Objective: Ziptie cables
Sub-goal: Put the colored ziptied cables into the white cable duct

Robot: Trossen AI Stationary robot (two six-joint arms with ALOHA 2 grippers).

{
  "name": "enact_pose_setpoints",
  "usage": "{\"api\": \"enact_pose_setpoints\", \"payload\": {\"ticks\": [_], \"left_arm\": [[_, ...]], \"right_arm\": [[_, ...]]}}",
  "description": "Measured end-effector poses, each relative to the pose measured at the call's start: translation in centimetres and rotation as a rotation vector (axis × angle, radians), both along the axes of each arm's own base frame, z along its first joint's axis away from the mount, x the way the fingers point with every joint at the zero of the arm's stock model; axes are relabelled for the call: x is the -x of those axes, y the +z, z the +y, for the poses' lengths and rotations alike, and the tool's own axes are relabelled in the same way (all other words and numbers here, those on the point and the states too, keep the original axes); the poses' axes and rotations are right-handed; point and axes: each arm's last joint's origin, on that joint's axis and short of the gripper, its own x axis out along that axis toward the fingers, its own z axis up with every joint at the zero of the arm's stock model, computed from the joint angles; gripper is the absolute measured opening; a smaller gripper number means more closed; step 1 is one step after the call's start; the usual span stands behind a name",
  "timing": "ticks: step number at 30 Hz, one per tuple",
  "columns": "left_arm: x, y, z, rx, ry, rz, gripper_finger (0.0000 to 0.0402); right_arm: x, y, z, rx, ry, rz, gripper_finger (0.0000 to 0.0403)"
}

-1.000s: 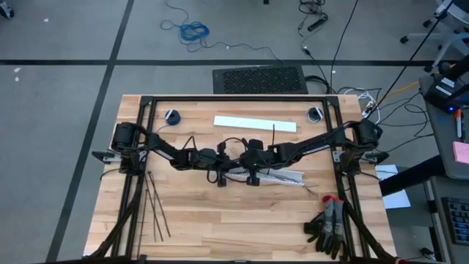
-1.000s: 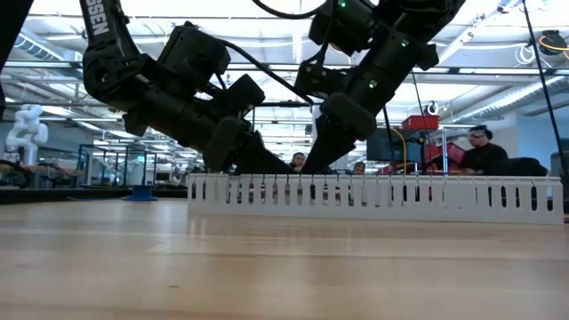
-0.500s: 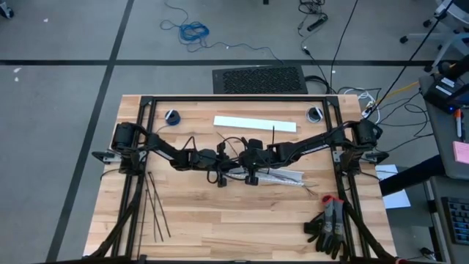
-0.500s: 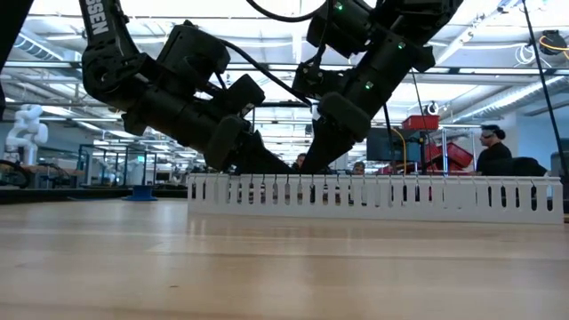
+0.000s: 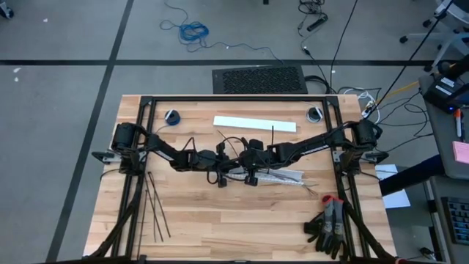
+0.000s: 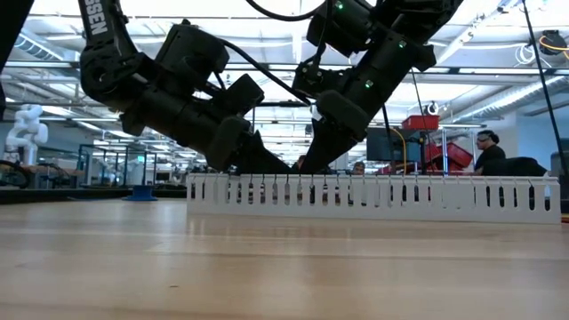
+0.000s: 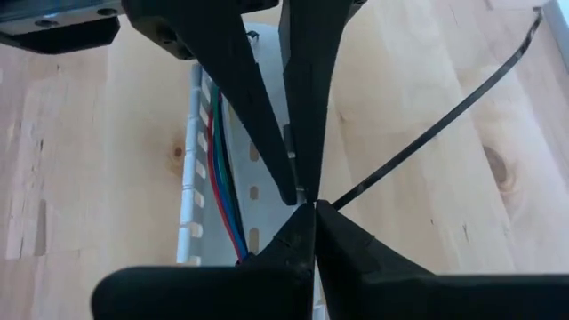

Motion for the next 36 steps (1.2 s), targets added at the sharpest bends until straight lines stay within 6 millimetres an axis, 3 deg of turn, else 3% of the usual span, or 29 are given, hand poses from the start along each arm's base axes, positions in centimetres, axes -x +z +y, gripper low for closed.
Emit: {"api": "enact_pose_setpoints", "payload": {"ticks": [9,23,36], "left_arm": [[-0.1,0.2,0.1,-0.017,0.034,-0.046,0.002],[-0.3,0.4,0.2,-0.018,0.044,-0.074,0.002],[-0.3,0.6,0.4,-0.046,0.102,-0.097,0.002]], "right_arm": [[0.2,0.3,0.0,0.013,-0.012,-0.002,0.0],[1.8,4.7,-0.3,0.099,-0.001,-0.075,0.0],[0.9,1.8,1.4,0.058,-0.003,-0.028,0.0]]}}
